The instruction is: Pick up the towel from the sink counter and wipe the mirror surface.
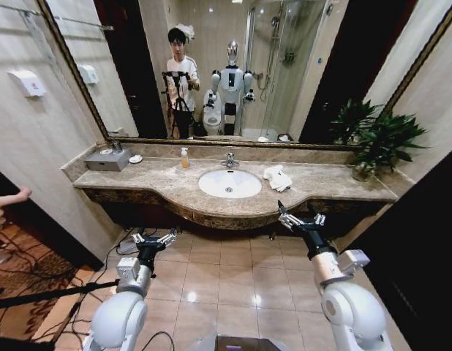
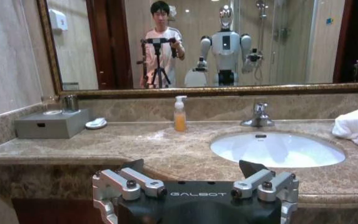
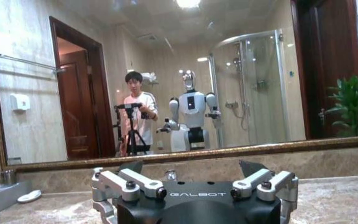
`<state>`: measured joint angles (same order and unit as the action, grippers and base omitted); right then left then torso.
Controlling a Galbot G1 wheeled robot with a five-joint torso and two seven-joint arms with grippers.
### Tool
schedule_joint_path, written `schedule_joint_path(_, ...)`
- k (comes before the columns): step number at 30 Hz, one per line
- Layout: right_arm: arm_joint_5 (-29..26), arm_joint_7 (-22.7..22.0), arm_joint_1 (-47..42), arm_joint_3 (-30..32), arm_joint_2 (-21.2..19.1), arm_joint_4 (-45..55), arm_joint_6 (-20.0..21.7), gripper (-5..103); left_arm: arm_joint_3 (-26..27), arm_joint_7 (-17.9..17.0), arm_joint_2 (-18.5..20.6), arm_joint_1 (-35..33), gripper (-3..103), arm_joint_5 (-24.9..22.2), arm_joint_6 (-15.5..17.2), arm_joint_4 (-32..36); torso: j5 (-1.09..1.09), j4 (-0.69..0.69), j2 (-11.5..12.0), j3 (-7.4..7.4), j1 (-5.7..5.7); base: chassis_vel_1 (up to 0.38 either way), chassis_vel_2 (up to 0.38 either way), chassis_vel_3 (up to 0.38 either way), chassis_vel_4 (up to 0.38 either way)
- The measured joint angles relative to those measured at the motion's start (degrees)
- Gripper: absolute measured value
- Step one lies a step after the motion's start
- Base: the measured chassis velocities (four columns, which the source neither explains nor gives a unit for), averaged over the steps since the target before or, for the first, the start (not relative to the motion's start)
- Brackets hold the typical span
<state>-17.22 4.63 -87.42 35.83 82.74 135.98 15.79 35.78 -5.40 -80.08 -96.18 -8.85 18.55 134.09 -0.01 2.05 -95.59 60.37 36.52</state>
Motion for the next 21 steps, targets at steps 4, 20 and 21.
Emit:
schedule_joint_path(4, -0.05, 0.02, -0.27, 0.39, 0.09, -0.7, -0.59, 100, 0.0, 0.0, 0.0, 0.0, 100, 0.0, 0.0, 0.0, 0.0, 0.0, 0.0, 0.0, 0.0, 0.0, 0.0, 0.0, 0.0)
schedule_joint_path(20, 0.73, 2.25, -0.58, 0.41, 0.91, -0.96, -0.72, 100, 0.0, 0.0, 0.0, 0.0, 100, 0.0, 0.0, 0.0, 0.0, 0.0, 0.0, 0.0, 0.0, 0.0, 0.0, 0.0, 0.0)
schedule_joint_path(21, 0.77, 2.27, -0.51, 0.42, 0.93, -0.95, -0.7, 100, 0.0, 0.0, 0.0, 0.0, 100, 0.0, 0.0, 0.0, 0.0, 0.0, 0.0, 0.0, 0.0, 0.0, 0.0, 0.0, 0.0)
